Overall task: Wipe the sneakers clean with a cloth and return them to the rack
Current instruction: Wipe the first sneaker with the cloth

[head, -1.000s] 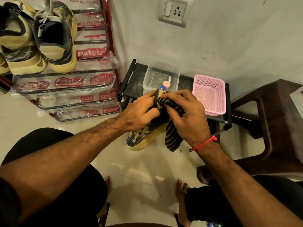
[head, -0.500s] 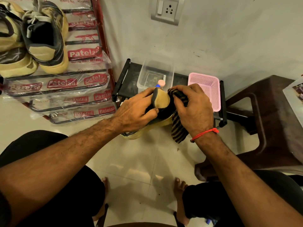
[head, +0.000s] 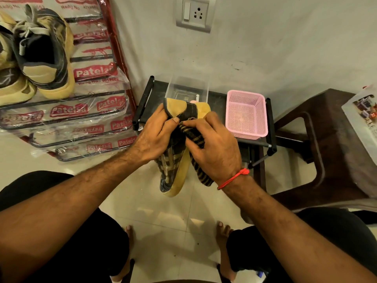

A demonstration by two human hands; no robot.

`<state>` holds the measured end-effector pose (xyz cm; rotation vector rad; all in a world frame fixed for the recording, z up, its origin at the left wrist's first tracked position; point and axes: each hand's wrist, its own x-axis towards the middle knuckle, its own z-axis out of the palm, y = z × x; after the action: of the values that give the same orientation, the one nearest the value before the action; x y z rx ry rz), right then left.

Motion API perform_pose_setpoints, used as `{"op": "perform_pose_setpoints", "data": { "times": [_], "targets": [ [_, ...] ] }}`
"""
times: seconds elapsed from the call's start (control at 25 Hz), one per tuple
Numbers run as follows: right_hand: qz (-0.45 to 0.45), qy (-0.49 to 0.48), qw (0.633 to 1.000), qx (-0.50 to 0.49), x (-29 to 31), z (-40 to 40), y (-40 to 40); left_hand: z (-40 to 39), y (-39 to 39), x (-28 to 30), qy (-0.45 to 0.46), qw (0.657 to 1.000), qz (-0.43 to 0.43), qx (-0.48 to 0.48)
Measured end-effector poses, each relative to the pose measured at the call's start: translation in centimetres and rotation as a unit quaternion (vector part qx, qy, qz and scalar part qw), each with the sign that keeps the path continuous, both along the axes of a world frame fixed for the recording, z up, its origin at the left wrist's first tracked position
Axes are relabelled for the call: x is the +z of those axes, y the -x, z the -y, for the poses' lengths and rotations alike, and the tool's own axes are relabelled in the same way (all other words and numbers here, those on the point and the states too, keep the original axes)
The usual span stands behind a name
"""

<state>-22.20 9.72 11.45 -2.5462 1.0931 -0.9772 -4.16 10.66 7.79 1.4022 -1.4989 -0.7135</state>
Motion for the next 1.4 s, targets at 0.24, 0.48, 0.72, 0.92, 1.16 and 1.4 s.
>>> {"op": "perform_pose_setpoints", "data": {
  "times": [0.24,0.48,0.72,0.92,1.16,1.4],
  "targets": [
    [0.052,0.004,0.996,-0.073,0.5,2.0,0.9,-0.7,1.1,-0.1,-0.038,0.997,-0.053,-0.036],
    [-0.044,-0.001,0.999,0.03,-1.5,-1.6,-0.9,-0.4,-0.2,2.0,-0.157,0.967,-0.158,0.125],
    [0.002,0.045,0.997,-0.064,1.1,2.3,1.0,-0.7,1.2,2.8,-0.219,0.963,-0.157,0.032],
    [-0.05,0.005,0.997,0.05,-0.9,-0.5,0.0,-0.4,0.4,2.6,-0.179,0.972,-0.125,0.087],
    [-0.035,0.054,0.998,0.017,-0.1,0.7,0.1,-0.3,0.1,3.1,-0.201,0.966,-0.151,0.056],
    [0.024,0.036,0.999,-0.009,-0.8,0.4,0.1,0.0,0.1,3.8,-0.205,0.961,-0.183,0.042]
  ]
}}
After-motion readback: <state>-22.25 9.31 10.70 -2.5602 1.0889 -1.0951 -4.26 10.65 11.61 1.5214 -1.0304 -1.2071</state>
